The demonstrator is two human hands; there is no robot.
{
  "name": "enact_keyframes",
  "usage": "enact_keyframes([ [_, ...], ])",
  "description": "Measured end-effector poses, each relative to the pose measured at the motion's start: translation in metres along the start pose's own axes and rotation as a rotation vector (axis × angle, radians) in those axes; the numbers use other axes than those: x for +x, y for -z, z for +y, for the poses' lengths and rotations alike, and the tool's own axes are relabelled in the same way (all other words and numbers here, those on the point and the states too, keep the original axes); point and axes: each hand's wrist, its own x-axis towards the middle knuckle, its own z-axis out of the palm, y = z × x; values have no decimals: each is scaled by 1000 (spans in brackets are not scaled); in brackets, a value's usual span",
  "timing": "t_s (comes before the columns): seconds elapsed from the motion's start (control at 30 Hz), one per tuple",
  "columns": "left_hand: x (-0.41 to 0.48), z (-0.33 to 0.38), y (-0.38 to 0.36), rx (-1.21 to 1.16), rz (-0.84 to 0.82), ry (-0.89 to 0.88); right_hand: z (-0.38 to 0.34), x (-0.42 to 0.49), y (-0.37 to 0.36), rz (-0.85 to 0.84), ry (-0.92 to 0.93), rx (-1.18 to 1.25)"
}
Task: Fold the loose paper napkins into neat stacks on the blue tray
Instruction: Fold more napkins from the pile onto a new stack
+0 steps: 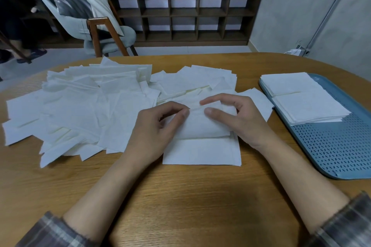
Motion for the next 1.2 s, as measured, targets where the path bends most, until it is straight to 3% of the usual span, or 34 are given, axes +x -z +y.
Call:
enact_keyframes([
  [0.23, 5, -2, 5, -122, 117, 20, 0, 1, 3, 126, 0, 86],
  [0.33, 8, -3, 9, -128, 170, 4, -2, 0, 2, 45, -40, 211],
  [0.47, 8, -5, 8, -135, 194, 19, -1, -1, -5, -34, -45, 183],
  [0.93, 7, -5, 0, -201, 130, 127, -6, -1, -10, 8, -2, 14],
  [1.03, 8, -8, 2, -67, 186, 115, -6, -1, -8, 13, 8, 145],
  [1.13, 9, -3, 5, -165, 111, 170, -4, -1, -5, -1, 12, 351],
  [1.2, 7, 2, 4, -214, 86, 151, -4, 0, -5, 10, 16, 310],
])
